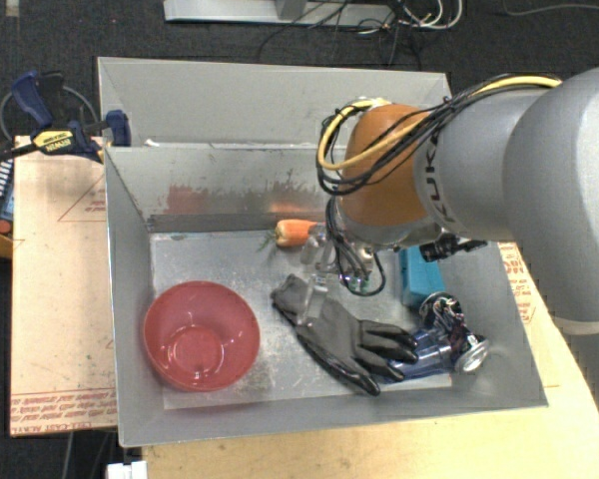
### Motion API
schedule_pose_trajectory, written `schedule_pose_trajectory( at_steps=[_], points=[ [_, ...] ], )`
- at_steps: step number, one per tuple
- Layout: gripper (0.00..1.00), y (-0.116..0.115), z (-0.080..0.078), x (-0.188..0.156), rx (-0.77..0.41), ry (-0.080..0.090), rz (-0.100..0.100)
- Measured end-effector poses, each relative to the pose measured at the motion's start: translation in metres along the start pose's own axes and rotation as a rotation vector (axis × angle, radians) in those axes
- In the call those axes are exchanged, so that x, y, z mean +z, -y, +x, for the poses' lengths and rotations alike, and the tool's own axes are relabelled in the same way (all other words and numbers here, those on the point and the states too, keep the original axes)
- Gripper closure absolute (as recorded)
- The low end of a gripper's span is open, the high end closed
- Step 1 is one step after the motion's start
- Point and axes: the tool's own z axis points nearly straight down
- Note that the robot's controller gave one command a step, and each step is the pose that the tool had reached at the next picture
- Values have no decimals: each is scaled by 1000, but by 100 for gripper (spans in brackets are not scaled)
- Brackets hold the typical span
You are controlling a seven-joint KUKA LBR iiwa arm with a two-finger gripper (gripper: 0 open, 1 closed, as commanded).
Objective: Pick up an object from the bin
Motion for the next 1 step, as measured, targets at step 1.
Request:
schedule_pose_trajectory(
  at_steps=[1],
  points=[
    [0,-6,-7,1,63,2,0]
  ],
)
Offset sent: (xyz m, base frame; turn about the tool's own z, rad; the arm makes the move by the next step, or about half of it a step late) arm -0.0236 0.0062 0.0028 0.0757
